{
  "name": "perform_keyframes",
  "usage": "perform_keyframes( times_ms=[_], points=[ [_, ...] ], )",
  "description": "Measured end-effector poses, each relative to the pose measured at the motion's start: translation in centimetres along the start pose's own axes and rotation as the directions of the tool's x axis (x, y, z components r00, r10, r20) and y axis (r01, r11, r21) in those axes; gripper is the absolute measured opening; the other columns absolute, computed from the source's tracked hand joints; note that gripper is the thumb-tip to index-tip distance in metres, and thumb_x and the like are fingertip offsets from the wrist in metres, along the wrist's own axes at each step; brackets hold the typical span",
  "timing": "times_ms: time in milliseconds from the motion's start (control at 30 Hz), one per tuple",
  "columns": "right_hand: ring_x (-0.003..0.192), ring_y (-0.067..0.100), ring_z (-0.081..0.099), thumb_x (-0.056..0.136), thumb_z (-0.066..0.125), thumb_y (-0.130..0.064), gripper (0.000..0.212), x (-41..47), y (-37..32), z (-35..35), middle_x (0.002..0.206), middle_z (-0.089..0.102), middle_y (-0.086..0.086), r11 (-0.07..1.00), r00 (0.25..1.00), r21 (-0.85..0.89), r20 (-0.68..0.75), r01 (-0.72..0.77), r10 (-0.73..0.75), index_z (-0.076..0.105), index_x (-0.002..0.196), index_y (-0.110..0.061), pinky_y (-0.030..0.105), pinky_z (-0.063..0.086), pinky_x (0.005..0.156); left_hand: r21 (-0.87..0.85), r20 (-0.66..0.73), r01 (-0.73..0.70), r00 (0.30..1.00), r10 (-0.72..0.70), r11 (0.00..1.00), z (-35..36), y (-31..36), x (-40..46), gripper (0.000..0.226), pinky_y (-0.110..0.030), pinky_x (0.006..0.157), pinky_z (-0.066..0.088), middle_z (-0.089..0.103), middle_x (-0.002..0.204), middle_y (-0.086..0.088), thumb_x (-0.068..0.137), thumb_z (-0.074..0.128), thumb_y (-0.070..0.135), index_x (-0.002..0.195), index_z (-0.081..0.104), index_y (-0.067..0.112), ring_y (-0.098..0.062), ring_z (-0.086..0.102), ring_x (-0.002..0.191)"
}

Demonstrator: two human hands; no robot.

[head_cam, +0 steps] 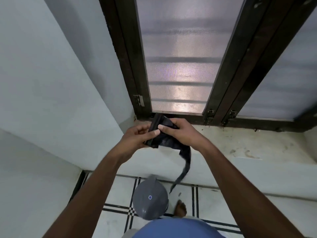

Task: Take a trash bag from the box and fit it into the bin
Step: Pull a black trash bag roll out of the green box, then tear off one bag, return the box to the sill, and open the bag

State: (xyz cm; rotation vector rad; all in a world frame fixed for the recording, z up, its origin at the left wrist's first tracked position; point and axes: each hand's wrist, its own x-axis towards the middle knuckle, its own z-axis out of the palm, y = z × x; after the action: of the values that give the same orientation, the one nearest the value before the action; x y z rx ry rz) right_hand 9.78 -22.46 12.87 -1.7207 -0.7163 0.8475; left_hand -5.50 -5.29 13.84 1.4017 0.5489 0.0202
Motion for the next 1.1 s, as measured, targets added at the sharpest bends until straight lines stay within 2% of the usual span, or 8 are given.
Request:
perform_keyframes(
  times_ms=[233, 300, 400, 500, 633, 733, 967, 1100],
  points=[
    [0.075, 0.007, 0.073, 0.105, 0.077, -0.043, 0.037, -2.3, -2.4, 3.2, 0.081, 0.080, -0.007, 0.995, 0.991, -0.092, -0.131, -0.031, 0.019, 0.079, 0.095, -0.007, 0.031, 0.057, 0.079, -0.154, -0.088, -0.017, 0.996, 0.004, 0.988, -2.6, 0.3, -3.2, 0.036, -0.050, 0.099, 0.064, 0.078, 0.127, -0.020, 0.111, 0.061, 0.030, 0.133, 0.073, 0.004, -0.037, 0.077, 0.117],
    [0.078, 0.009, 0.078, 0.105, 0.079, -0.038, 0.030, -3.5, -3.4, 5.0, 0.086, 0.084, -0.004, 0.999, 0.992, -0.040, -0.125, -0.022, 0.017, 0.081, 0.094, -0.010, 0.029, 0.059, 0.079, -0.092, 0.001, -0.023, 1.000, 0.024, 0.996, -3.5, 0.1, -5.2, 0.043, -0.045, 0.097, 0.065, 0.080, 0.126, -0.014, 0.104, 0.070, 0.039, 0.135, 0.072, 0.009, -0.032, 0.078, 0.117],
    [0.074, 0.004, 0.078, 0.107, 0.077, -0.027, 0.020, -5.4, -4.8, 8.3, 0.082, 0.084, -0.007, 0.999, 0.993, 0.029, -0.110, 0.039, -0.036, 0.082, 0.095, -0.013, 0.018, 0.056, 0.069, -0.042, -0.010, -0.047, 0.999, 0.047, 0.998, -5.6, -1.1, -7.6, 0.039, -0.044, 0.095, 0.066, 0.082, 0.119, -0.018, 0.095, 0.083, 0.026, 0.126, 0.075, 0.003, -0.040, 0.077, 0.116],
    [0.065, -0.003, 0.072, 0.108, 0.076, -0.025, 0.019, -6.8, -5.4, 10.1, 0.076, 0.080, -0.013, 0.999, 0.988, 0.019, -0.151, 0.049, -0.045, 0.081, 0.096, -0.011, 0.012, 0.051, 0.062, -0.210, -0.046, 0.012, 0.999, -0.022, 0.978, -7.7, -2.4, -8.9, 0.034, -0.045, 0.095, 0.066, 0.078, 0.127, -0.023, 0.110, 0.063, 0.022, 0.130, 0.072, -0.004, -0.040, 0.075, 0.120],
    [0.077, 0.009, 0.080, 0.104, 0.082, -0.030, 0.027, -9.0, -6.1, 12.4, 0.092, 0.086, 0.000, 0.999, 0.986, 0.015, -0.165, 0.035, -0.032, 0.083, 0.106, -0.003, 0.020, 0.059, 0.070, -0.165, -0.009, -0.022, 1.000, 0.020, 0.986, -8.4, -2.8, -11.6, 0.040, -0.039, 0.093, 0.066, 0.082, 0.122, -0.013, 0.106, 0.069, 0.038, 0.131, 0.075, 0.007, -0.030, 0.078, 0.115],
    [0.098, 0.027, 0.085, 0.098, 0.088, -0.031, 0.029, -10.1, -6.3, 13.8, 0.105, 0.087, 0.009, 0.998, 0.985, 0.028, -0.163, 0.056, -0.050, 0.084, 0.111, -0.007, 0.033, 0.068, 0.086, -0.116, -0.032, -0.071, 0.997, 0.068, 0.991, -8.7, -3.3, -12.8, 0.035, -0.035, 0.092, 0.065, 0.083, 0.117, -0.011, 0.095, 0.083, 0.023, 0.125, 0.075, 0.006, -0.031, 0.079, 0.114],
    [0.067, 0.014, 0.076, 0.101, 0.084, -0.027, 0.017, -11.1, -5.6, 14.0, 0.082, 0.083, 0.000, 0.998, 0.945, -0.043, -0.324, 0.035, -0.047, 0.084, 0.103, -0.010, 0.021, 0.056, 0.062, -0.333, -0.150, -0.026, 0.988, -0.025, 0.943, -11.2, -3.9, -12.8, 0.032, -0.044, 0.097, 0.065, 0.080, 0.126, -0.015, 0.115, 0.051, 0.018, 0.129, 0.073, 0.000, -0.032, 0.074, 0.123],
    [0.082, 0.017, 0.083, 0.103, 0.082, -0.029, 0.013, -10.7, -5.4, 14.0, 0.093, 0.087, 0.000, 0.998, 0.935, -0.050, -0.350, 0.039, -0.054, 0.084, 0.104, -0.016, 0.019, 0.058, 0.069, -0.284, -0.125, -0.087, 0.991, 0.053, 0.955, -11.2, -3.2, -13.6, 0.037, -0.037, 0.096, 0.064, 0.082, 0.123, -0.007, 0.109, 0.065, 0.038, 0.129, 0.075, 0.009, -0.021, 0.078, 0.115]
  ],
)
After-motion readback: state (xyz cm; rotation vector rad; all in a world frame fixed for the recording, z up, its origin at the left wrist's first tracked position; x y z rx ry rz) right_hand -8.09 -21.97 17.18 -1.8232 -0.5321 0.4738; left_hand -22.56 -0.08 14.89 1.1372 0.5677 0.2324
